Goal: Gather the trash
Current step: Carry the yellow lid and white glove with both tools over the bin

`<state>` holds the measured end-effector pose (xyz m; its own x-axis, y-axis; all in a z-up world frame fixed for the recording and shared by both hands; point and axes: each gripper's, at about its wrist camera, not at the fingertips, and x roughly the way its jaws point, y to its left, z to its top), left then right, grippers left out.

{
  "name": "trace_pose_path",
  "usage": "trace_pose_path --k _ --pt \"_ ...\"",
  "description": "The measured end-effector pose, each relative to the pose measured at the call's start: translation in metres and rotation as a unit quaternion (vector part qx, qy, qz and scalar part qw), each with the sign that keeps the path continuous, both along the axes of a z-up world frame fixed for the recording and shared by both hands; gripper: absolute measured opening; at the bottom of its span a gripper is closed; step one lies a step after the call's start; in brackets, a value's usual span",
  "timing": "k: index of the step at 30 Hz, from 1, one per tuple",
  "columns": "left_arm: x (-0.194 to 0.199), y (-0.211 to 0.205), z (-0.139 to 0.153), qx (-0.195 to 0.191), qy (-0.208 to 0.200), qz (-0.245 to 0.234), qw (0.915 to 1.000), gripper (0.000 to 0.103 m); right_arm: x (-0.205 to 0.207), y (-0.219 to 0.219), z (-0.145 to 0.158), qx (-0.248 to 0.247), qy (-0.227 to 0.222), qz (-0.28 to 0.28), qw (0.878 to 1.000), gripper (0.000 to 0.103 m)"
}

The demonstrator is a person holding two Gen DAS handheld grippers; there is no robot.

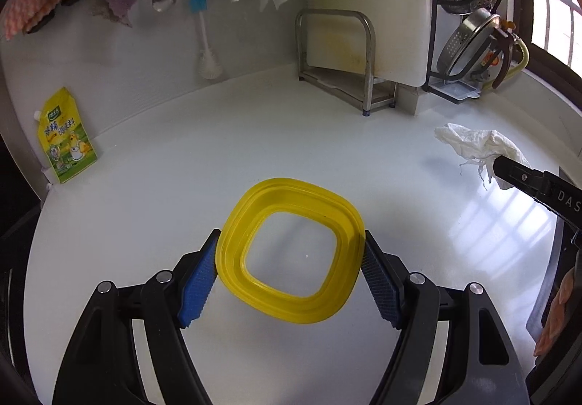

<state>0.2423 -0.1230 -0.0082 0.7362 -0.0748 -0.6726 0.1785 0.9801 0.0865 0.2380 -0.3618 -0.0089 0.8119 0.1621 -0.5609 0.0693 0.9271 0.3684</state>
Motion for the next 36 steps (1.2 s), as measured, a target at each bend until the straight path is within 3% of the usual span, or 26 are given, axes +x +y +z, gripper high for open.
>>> trace_pose_path --k 6,16,23,28,36 --pt "-0.056 0.020 0.021 -0.006 -0.029 -0.016 0.9994 0.072 -0.069 0.025 0.007 0.006 -0.017 0.005 1.000 0.019" --pt "-0.154 0.035 0.025 -0.030 -0.026 -0.058 0.9975 0.072 -0.203 0.063 -0.002 0.012 -0.015 -0.018 1.000 0.019" --pt "-0.212 0.049 0.008 -0.037 -0.004 -0.067 0.9970 0.072 -0.276 0.082 -0.016 0.010 -0.007 -0.037 0.999 0.019" --pt "-0.244 0.063 -0.014 -0.053 0.022 -0.058 0.9966 0.072 -0.319 0.102 -0.024 -0.026 0.002 -0.032 0.999 0.019" --pt "-0.275 0.070 -0.032 -0.042 0.030 -0.059 0.9969 0.072 -0.354 0.112 -0.043 -0.026 0.025 -0.024 0.999 0.019"
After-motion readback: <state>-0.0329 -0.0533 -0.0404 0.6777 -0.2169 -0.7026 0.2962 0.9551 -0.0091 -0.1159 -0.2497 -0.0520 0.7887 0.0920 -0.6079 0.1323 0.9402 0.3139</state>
